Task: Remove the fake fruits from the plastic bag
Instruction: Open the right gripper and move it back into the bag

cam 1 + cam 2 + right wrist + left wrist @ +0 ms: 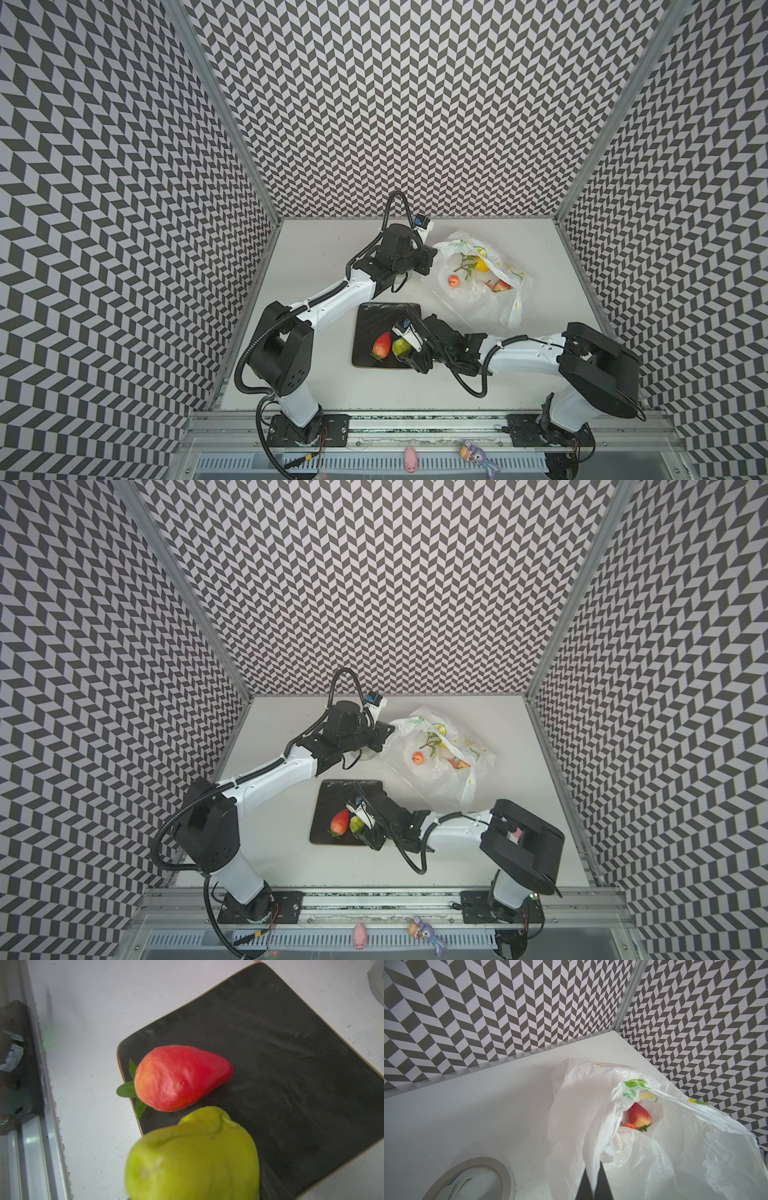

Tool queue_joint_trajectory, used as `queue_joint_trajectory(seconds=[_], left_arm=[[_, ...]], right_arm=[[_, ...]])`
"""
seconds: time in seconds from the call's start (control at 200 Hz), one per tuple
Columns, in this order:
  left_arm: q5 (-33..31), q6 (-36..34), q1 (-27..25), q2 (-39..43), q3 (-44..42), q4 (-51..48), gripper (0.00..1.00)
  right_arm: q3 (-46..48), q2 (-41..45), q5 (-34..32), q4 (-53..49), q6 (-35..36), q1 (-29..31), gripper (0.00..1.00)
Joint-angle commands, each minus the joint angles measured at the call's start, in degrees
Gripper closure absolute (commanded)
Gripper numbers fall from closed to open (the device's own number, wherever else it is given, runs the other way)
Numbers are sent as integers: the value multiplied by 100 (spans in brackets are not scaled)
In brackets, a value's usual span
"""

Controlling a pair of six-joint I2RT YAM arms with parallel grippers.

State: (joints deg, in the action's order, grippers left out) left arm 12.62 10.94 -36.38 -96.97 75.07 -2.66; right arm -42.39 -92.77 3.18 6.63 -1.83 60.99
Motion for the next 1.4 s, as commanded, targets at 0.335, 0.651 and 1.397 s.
queue_joint_trajectory(seconds=[0.335, 0.651, 1.397], left_arm=[[-72, -74, -5, 70, 140, 28, 100], [-70, -57, -2, 76, 139, 76, 100], [-50, 99, -17, 162, 16, 96, 100]], right_arm=[[-46, 1024, -246, -120, 75, 37, 20], [73, 3549, -1673, -1277, -918, -164, 29], [-1576, 341, -1756, -1964, -5120, -2518, 33]])
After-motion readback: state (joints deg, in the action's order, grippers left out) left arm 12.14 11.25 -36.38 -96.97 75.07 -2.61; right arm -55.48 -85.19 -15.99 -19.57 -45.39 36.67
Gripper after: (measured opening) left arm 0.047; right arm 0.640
